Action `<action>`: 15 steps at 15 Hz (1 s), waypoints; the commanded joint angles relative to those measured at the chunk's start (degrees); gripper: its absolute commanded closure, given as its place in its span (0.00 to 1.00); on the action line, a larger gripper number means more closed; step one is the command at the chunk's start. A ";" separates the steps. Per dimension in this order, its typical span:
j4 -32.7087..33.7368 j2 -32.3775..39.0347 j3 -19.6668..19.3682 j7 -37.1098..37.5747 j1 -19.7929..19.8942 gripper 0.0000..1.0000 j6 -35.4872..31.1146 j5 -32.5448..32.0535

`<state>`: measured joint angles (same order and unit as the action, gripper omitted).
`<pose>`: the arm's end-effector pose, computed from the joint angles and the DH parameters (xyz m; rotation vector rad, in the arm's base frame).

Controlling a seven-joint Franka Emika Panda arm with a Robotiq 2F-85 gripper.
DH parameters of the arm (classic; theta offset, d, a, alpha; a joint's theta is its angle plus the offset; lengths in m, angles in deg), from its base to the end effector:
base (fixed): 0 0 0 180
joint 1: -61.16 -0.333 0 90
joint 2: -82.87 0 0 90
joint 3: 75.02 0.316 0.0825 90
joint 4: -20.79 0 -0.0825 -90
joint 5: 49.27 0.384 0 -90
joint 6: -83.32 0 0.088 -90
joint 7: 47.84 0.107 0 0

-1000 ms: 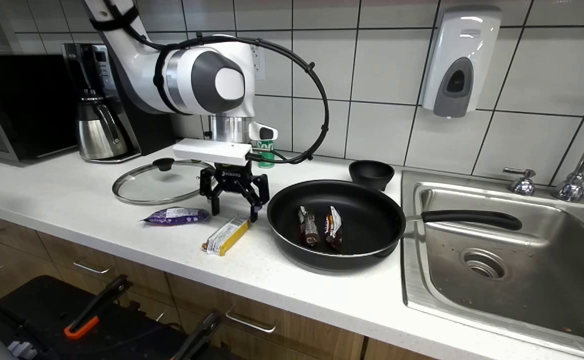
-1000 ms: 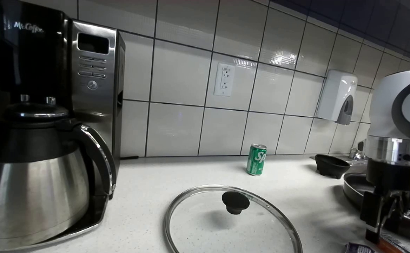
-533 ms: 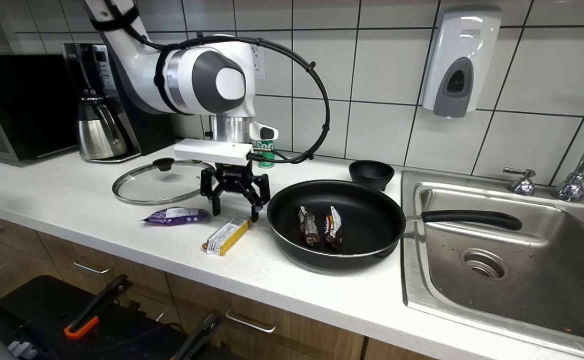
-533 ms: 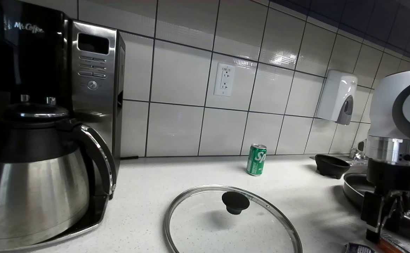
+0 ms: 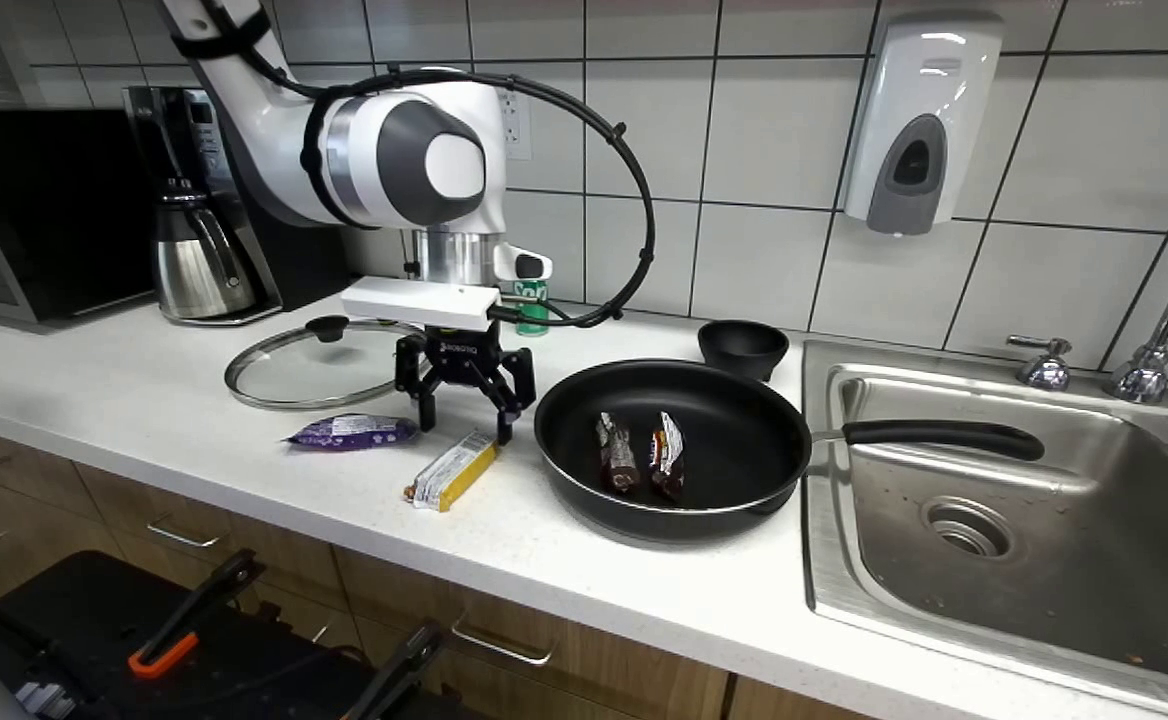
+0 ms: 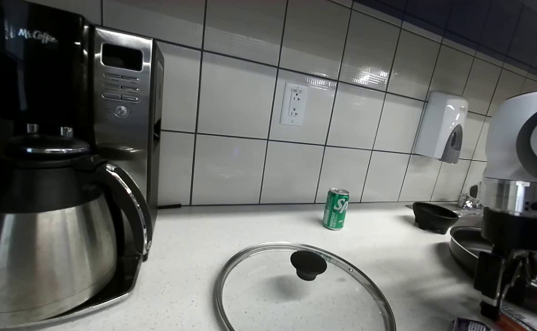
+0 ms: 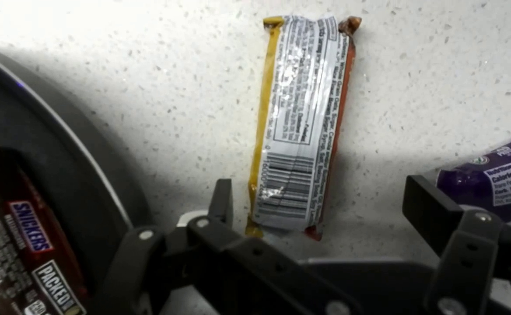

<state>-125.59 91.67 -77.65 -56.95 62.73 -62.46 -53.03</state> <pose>0.4341 -0.0318 0.1989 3.1026 0.2222 -0.2611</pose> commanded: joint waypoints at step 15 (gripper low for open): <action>-9.99 -6.18 -0.65 0.02 0.79 0.00 -10.81 -5.23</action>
<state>-133.30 87.19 -78.08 -56.86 62.80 -69.85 -57.56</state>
